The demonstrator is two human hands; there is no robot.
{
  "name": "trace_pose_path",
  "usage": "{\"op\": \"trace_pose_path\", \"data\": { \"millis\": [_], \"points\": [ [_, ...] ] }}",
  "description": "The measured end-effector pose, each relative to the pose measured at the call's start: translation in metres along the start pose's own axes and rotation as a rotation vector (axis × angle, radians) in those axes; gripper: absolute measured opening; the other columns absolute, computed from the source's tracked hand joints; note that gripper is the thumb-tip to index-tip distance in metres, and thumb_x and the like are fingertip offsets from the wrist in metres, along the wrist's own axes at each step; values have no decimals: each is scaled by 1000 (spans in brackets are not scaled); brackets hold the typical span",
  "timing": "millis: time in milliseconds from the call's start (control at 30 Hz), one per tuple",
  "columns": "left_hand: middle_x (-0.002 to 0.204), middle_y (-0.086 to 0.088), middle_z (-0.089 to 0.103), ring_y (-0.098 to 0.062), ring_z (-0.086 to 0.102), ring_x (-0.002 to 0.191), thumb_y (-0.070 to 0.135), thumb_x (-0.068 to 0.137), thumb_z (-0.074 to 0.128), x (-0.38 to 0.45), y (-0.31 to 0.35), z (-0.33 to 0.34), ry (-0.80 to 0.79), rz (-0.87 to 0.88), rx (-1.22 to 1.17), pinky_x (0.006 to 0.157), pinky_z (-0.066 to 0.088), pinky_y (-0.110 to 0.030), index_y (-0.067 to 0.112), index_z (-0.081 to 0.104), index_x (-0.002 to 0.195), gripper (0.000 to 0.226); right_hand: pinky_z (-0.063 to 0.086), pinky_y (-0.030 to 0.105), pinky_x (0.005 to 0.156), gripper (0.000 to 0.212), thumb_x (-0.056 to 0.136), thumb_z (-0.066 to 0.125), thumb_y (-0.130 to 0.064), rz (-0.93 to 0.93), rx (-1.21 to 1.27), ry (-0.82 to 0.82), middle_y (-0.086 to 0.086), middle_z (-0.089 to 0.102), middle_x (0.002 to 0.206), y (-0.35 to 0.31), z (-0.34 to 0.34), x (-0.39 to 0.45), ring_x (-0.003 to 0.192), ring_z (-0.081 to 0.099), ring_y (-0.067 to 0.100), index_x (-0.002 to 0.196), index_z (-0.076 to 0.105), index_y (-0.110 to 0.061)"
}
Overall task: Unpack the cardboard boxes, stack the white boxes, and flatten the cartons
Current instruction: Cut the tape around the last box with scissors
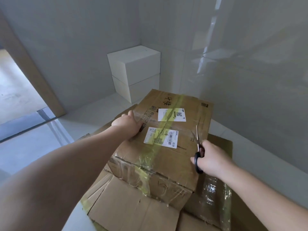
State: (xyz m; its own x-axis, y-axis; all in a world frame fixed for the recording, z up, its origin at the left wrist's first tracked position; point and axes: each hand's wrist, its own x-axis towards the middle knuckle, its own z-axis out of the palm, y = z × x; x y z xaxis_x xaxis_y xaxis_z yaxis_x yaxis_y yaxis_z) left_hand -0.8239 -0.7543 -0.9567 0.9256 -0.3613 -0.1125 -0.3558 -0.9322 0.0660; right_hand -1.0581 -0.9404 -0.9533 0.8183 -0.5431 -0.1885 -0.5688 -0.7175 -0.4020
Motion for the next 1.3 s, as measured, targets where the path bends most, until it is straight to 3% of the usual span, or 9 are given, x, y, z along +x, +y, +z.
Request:
{"op": "trace_pose_path", "data": {
  "millis": [133, 367, 467, 600, 833, 933, 1067, 1167, 1300],
  "points": [
    [125, -14, 52, -27, 56, 84, 60, 91, 31, 5, 8, 5, -5, -59, 26, 52, 39, -30, 14, 28, 139, 67, 41, 24, 50, 24, 83, 63, -40, -13, 67, 6, -11, 55, 78, 0, 7, -7, 67, 53, 6, 88, 43, -26],
    [120, -12, 56, -26, 51, 79, 69, 86, 23, -30, 13, 9, -45, -142, 6, 47, 31, -28, 17, 25, 140, 75, 40, 29, 59, 35, 81, 66, -46, 2, 185, 39, -5, 56, 88, 20, -7, 8, 76, 55, 17, 95, 47, -20],
    [128, -12, 51, -29, 54, 89, 70, 84, 22, -66, 20, 14, -69, -171, 39, 57, 38, -31, 18, 27, 140, 76, 40, 31, 68, 39, 81, 68, -44, -43, 212, 22, -1, 57, 97, 36, -16, 15, 86, 55, 24, 102, 48, -18],
    [144, -16, 41, -34, 51, 119, 78, 81, 25, -120, 28, 29, -108, -248, 70, 80, 47, -37, 19, 7, 150, 93, 40, 30, 69, 42, 82, 67, -46, -150, 162, -21, 0, 59, 100, 50, -21, 18, 88, 56, 26, 108, 49, -19],
    [132, -18, 45, -35, 52, 111, 64, 86, 42, -186, 25, 33, -128, -327, -63, 77, 43, -38, 18, 25, 140, 72, 39, 29, 66, 37, 83, 67, -41, -306, 113, -10, 2, 59, 95, 53, -16, 7, 85, 56, 28, 106, 48, -18],
    [134, -11, 45, -30, 52, 113, 54, 87, 51, -205, 28, 15, -18, -109, -64, 88, 46, -39, 15, 35, 137, 66, 46, 31, 70, 39, 81, 68, -42, -360, 74, -41, 2, 62, 97, 60, -27, -1, 88, 58, 28, 107, 50, -18],
    [104, 5, 60, -9, 55, 83, 52, 87, 54, -212, 51, -11, -90, 342, -10, 71, 46, -25, 24, 58, 108, 35, 38, 27, 65, 42, 79, 71, -42, -449, 11, 36, -1, 57, 89, 75, -51, -14, 79, 51, 22, 111, 55, -20],
    [80, 10, 57, -8, 52, 68, 55, 85, 56, -214, 79, -24, -216, 505, 96, 56, 42, -25, 31, 53, 85, 24, 44, 28, 71, 45, 76, 72, -43, -513, -43, -1, 2, 61, 97, 87, -70, -34, 87, 56, 24, 114, 58, -25],
    [69, 9, 53, -11, 49, 61, 59, 80, 57, -216, 115, -12, -200, 622, 217, 50, 36, -25, 27, 51, 77, 33, 47, 28, 70, 42, 72, 70, -51, -532, -192, -87, -10, 55, 90, 108, -82, -63, 84, 57, 20, 109, 58, -37]
  ]
}}
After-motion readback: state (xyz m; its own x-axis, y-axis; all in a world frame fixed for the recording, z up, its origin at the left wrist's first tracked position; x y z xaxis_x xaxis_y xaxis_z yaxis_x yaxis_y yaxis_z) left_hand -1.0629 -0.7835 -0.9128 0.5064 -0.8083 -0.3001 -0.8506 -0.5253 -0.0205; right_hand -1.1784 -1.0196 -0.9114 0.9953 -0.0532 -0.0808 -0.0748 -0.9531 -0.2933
